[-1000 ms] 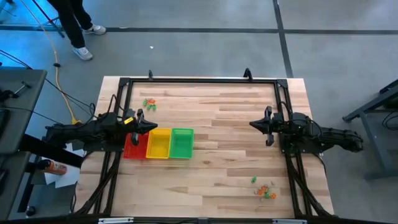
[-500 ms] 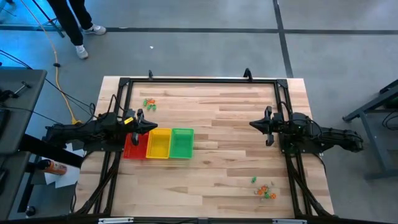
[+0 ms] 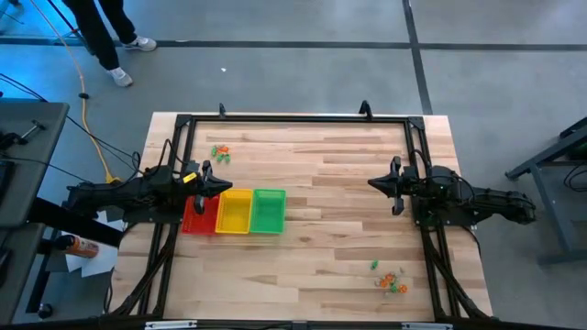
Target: Sort Halloween decoration
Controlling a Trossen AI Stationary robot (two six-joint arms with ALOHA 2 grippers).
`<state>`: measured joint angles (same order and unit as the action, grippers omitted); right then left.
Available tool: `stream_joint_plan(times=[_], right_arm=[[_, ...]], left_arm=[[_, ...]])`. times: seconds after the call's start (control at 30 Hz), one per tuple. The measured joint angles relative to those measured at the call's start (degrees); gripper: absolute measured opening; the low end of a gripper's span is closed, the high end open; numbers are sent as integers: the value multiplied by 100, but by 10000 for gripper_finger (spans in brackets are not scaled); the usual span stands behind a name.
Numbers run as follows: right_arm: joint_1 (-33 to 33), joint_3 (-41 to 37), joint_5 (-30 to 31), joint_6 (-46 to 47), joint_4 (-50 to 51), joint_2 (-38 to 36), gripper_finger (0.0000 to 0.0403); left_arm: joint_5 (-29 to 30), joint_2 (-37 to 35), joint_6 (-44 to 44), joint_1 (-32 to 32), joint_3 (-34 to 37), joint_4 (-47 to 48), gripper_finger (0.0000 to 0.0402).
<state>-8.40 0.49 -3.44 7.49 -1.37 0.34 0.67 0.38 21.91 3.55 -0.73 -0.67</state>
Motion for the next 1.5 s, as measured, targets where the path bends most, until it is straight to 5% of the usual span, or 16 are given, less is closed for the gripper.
stream_joint_plan(times=[0.67,0.8,1.0,1.2,1.4,1.5], right_arm=[[-13,0,139,74,-118,3,0],[-13,0,229,1206,-1254,2,0],[-22,45,1496,2469,-2988,-1,0],[-24,806,1423,2448,-2221,295,22],[-24,2391,273,1888,283,1256,115],[-18,3229,-796,1328,1610,1936,163]], left_arm=[[-2,0,0,2,0,-2,3],[0,-1,0,2,0,-1,3],[0,-2,2,2,0,0,3],[0,-2,0,0,0,-2,3],[-2,0,1,2,0,0,3],[-2,0,0,0,0,0,3]])
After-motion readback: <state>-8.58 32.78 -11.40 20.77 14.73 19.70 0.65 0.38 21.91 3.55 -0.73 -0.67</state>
